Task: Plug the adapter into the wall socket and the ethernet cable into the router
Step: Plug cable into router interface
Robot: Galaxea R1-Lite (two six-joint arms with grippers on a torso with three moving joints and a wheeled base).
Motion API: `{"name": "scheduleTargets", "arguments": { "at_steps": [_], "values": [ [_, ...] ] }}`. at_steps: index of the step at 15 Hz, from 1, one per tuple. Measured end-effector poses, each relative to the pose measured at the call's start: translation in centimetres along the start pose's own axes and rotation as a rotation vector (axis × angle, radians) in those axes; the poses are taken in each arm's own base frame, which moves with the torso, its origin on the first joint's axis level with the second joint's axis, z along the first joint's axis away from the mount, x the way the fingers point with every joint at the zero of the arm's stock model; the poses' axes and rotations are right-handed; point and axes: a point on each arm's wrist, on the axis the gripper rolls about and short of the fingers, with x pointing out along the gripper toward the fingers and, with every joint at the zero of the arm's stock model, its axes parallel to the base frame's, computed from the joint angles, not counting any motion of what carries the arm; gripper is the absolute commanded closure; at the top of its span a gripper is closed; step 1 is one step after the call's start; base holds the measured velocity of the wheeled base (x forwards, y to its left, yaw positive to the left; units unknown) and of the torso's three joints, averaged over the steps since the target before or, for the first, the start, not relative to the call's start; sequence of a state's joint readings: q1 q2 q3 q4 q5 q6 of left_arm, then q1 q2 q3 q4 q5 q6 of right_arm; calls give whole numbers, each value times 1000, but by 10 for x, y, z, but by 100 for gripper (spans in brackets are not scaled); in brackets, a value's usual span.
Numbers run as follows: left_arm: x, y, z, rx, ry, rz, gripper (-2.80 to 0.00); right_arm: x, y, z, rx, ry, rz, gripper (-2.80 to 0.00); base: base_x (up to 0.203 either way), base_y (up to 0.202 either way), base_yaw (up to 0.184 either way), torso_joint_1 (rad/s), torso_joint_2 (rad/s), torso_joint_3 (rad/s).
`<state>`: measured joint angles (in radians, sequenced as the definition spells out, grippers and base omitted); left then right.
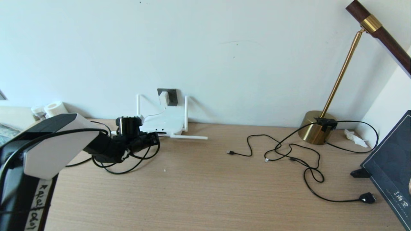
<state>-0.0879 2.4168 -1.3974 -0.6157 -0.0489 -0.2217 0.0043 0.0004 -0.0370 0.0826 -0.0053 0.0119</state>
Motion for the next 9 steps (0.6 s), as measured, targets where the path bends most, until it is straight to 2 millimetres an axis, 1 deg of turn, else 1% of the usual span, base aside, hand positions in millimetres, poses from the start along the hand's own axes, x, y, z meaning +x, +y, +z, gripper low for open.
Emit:
{"name": "scheduleTargets", "arguments": {
  "at_steps": [9],
  "values": [
    [4, 1, 2, 3, 7, 3, 0, 0, 0, 0, 0, 0, 0, -280, 0, 0, 0, 0, 0, 0]
  ]
}}
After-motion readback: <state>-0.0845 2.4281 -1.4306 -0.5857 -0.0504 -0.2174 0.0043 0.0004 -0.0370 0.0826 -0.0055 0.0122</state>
